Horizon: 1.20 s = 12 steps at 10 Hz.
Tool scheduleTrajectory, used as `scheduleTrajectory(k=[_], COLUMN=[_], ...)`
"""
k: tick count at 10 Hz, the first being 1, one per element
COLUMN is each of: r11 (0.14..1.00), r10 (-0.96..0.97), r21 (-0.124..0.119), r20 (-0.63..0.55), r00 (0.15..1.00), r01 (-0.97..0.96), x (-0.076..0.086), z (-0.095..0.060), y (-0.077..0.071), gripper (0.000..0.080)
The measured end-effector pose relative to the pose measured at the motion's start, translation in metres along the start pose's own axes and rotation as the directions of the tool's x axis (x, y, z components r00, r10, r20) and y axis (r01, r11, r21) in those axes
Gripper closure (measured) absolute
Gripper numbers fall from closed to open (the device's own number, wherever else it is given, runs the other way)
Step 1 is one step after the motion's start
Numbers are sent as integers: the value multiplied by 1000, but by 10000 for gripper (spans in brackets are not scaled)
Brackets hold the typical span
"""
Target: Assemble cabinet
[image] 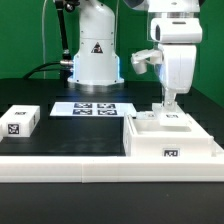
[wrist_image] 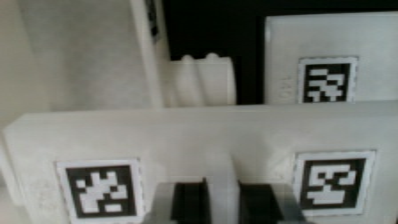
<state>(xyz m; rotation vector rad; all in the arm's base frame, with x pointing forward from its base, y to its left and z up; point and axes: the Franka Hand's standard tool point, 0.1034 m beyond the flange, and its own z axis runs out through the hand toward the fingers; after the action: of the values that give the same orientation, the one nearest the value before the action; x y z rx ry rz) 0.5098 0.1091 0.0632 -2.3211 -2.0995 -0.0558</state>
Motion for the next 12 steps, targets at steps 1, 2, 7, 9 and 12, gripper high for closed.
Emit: scheduleTrajectory(k=[1,2,7,9,12], r11=[1000,1000,998,998,998], r10=[4,10,31,33,4], r21=[-7,-15,-52,-55,-61], r20=[-5,-9,-26,-28,-28], r00=[1000,1000,999,999,1000], r01=[-4,-10,-33,-34,-6], x=[2,2,1,2,0], z=[0,1,1,1,2], y=[11,20,55,59,65], gripper=[729,729,729,729,729])
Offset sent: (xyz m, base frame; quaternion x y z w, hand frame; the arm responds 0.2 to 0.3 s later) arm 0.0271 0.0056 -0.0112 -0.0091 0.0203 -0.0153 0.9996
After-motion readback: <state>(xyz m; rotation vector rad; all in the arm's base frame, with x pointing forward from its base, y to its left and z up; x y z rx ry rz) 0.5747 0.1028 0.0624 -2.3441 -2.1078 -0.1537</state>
